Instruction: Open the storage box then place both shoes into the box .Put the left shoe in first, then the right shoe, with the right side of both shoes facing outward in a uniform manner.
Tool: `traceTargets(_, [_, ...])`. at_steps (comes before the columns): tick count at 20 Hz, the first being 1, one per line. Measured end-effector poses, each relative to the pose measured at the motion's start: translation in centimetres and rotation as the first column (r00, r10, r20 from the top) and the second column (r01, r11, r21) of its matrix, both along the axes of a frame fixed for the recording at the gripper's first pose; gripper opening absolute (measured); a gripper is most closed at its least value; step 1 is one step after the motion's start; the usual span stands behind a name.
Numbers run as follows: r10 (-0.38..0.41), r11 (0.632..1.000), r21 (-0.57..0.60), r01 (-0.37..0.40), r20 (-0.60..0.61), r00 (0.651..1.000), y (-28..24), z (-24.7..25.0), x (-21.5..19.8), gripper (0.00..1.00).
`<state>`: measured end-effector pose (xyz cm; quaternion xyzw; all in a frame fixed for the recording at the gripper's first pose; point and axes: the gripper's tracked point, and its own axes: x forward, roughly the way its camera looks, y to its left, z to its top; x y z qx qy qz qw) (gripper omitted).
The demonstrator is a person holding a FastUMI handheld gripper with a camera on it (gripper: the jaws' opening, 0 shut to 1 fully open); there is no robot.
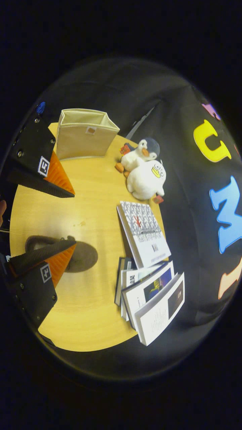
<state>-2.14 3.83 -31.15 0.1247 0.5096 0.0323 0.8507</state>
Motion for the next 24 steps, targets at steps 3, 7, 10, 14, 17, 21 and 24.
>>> traceTargets(3, [-0.051, 0.999, -0.019, 0.051, -0.029, 0.998, -2.9, -1.3, -1.6, 0.79])
traceTargets(7, [-0.083, 0.996, -0.027, 0.081, -0.08, 0.993, -5.1, -3.4, -4.0, 0.79])
traceTargets(10, [-0.061, 0.996, -0.065, 0.053, -0.121, 0.991, -6.1, -5.0, -5.2, 0.79])
traceTargets(14, [-0.026, 0.995, -0.104, 0.008, -0.169, 0.985, -6.4, -7.4, -5.7, 0.79])
traceTargets(17, [-0.021, 0.989, -0.146, -0.009, -0.198, 0.98, -6.8, -9.6, -5.0, 0.79])
traceTargets(21, [-0.059, 0.984, -0.175, 0.019, -0.226, 0.972, -7.8, -11.7, -4.0, 0.79])
traceTargets(24, [-0.129, 0.988, -0.118, 0.102, -0.257, 0.958, -7.1, -12.2, -4.1, 0.29])
